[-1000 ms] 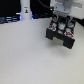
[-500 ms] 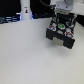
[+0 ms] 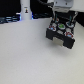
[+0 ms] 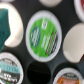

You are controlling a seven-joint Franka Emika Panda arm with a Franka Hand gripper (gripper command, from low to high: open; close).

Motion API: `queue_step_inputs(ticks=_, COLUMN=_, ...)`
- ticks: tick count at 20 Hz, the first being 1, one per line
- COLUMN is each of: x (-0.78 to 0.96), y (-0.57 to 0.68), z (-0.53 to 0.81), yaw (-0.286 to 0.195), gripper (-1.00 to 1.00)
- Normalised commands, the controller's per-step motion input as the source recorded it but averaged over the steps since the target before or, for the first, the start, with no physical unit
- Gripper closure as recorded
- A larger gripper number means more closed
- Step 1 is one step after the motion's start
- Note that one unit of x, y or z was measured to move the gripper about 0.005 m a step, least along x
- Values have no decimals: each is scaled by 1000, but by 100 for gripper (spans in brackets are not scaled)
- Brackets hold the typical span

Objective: Open the kcup holder, insert the kcup into the holder, and close the kcup holder

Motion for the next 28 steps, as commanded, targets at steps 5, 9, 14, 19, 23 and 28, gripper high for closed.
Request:
queue_step_inputs(ticks=5, x=689, y=-497, z=186, yaw=4, gripper=-100)
queue_step_inputs(ticks=9, x=772, y=-346, z=41, yaw=4, gripper=-100)
queue_step_inputs(ticks=14, x=818, y=-174, z=-17, yaw=15, gripper=-100)
queue_step_inputs(ticks=19, x=588, y=67, z=-156, yaw=64, gripper=-100)
queue_step_inputs(ticks=23, x=115, y=268, z=-224, yaw=182, gripper=-100)
queue_step_inputs(ticks=28, x=-136, y=207, z=-127, yaw=224, gripper=-100)
